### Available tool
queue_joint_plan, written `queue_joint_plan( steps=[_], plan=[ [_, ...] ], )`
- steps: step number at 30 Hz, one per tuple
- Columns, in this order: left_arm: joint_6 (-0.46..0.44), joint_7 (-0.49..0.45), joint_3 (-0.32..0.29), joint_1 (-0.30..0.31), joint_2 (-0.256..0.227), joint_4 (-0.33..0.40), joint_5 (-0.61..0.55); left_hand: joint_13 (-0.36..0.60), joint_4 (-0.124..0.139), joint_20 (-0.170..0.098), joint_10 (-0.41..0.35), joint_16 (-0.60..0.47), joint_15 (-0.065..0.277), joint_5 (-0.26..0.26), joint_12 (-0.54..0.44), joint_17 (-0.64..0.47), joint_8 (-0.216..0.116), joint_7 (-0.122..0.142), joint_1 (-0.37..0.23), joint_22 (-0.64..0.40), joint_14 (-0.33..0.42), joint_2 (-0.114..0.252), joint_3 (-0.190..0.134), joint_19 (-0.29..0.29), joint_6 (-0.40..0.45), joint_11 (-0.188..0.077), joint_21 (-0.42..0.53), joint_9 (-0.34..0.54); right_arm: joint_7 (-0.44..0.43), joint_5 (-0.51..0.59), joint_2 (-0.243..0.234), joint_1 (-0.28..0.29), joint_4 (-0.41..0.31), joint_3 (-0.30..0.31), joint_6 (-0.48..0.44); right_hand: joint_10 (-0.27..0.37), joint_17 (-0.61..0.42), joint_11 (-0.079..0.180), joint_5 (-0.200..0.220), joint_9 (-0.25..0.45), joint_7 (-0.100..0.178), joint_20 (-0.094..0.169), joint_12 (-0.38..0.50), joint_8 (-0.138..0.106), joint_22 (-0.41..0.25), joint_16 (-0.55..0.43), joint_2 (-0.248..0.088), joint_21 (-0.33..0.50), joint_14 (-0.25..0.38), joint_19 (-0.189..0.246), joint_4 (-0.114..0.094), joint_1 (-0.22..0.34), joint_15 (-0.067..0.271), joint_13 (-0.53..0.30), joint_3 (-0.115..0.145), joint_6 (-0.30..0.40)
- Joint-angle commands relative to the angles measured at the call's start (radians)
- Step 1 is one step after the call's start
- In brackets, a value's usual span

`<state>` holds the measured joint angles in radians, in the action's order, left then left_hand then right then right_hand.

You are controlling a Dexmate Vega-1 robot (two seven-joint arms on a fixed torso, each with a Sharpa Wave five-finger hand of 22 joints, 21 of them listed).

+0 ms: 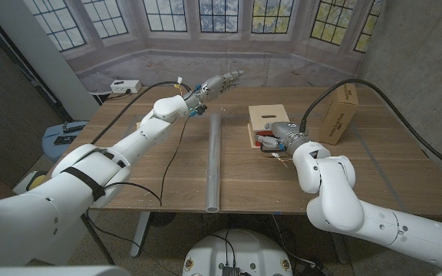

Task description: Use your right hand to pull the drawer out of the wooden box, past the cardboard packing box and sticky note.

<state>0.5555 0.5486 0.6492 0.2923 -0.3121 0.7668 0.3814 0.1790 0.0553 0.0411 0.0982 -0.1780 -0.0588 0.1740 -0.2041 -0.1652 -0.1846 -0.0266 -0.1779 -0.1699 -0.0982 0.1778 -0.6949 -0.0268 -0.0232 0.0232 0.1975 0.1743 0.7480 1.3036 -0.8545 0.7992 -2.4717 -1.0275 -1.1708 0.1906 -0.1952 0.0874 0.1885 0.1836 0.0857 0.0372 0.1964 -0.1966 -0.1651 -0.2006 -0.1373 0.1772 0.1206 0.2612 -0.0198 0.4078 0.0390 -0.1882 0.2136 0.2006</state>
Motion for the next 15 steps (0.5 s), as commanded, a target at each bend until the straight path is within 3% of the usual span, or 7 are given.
queue_joint_plan(
  steps=[1,15],
  plan=[
    [-0.017,-0.006,0.003,0.01,-0.006,0.019,-0.003,0.004,-0.001,0.003,-0.001,-0.001,-0.001,0.003,0.002,-0.003,0.003,0.0,-0.009,-0.005,0.0,0.001,0.005,-0.007,-0.007,-0.006,-0.001,0.004,0.139,0.118,0.096,0.166,0.055,0.219,0.23,0.01,0.0,0.0,0.002,0.004,0.001,0.037,0.006,-0.005,-0.002,-0.004,-0.003,0.001,0.006,-0.01,-0.012,-0.013,0.077,-0.002,-0.001,0.01],
    [-0.019,-0.008,0.006,0.008,-0.006,0.018,-0.007,0.005,0.0,0.003,-0.002,0.0,-0.001,0.004,0.003,-0.003,0.003,0.0,-0.011,-0.005,-0.001,0.002,0.007,-0.007,-0.008,-0.006,-0.001,0.004,0.194,0.171,0.21,0.272,0.097,0.372,0.398,0.017,-0.003,-0.002,0.003,0.005,-0.002,0.036,0.005,-0.006,-0.002,-0.004,-0.009,0.003,0.004,-0.018,-0.038,-0.058,0.074,-0.003,-0.012,0.017]
  ],
)
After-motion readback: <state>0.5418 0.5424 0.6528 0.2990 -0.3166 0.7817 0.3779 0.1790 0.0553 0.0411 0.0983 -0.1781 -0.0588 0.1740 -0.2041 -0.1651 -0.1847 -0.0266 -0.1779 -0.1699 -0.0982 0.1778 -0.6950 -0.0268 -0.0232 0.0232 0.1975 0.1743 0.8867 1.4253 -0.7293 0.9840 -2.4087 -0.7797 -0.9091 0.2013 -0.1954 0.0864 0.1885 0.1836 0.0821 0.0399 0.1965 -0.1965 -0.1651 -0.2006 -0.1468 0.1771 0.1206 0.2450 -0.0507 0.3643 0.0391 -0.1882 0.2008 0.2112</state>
